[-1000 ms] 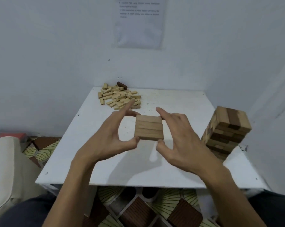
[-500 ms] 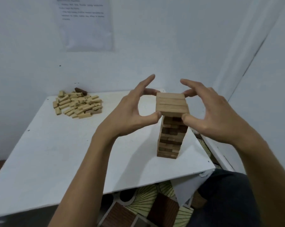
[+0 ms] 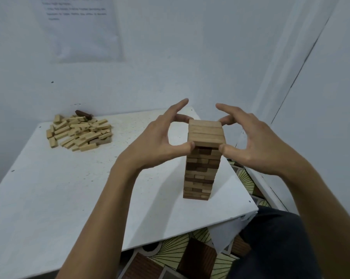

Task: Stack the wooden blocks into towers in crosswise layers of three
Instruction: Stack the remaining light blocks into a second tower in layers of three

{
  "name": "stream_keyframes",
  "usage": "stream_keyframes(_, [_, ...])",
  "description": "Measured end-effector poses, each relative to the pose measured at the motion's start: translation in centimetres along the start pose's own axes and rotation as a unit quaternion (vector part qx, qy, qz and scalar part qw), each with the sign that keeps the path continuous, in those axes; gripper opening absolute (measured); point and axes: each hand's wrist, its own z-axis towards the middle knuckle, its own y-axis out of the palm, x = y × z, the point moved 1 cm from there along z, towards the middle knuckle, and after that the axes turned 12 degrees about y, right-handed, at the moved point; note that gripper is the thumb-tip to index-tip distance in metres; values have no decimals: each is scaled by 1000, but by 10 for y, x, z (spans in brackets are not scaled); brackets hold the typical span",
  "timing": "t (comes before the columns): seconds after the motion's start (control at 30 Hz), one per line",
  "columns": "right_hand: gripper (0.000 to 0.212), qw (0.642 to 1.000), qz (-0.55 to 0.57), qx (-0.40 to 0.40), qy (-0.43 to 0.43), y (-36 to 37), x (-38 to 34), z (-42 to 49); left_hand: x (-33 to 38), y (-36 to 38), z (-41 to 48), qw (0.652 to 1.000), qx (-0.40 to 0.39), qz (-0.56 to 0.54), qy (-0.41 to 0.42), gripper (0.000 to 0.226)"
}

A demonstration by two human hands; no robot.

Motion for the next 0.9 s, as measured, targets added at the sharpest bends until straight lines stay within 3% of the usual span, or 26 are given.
stream_keyframes(0.6, [86, 1000, 6, -19, 8, 7, 9, -1, -11, 6, -1, 1000, -16, -25, 2, 94])
stream_keyframes(0.7, [86, 993, 113, 25, 32, 19, 8, -6, -9, 17, -3, 992, 75, -101, -12, 79])
stream_keyframes(0.8, [76, 947, 299, 82, 80, 43, -3, -15, 2, 43, -4, 960, 203, -189, -44, 64])
stream_keyframes(0.9, [77, 908, 393, 110, 94, 65, -10, -15, 11, 65, -2, 938, 253, -229, -64, 65])
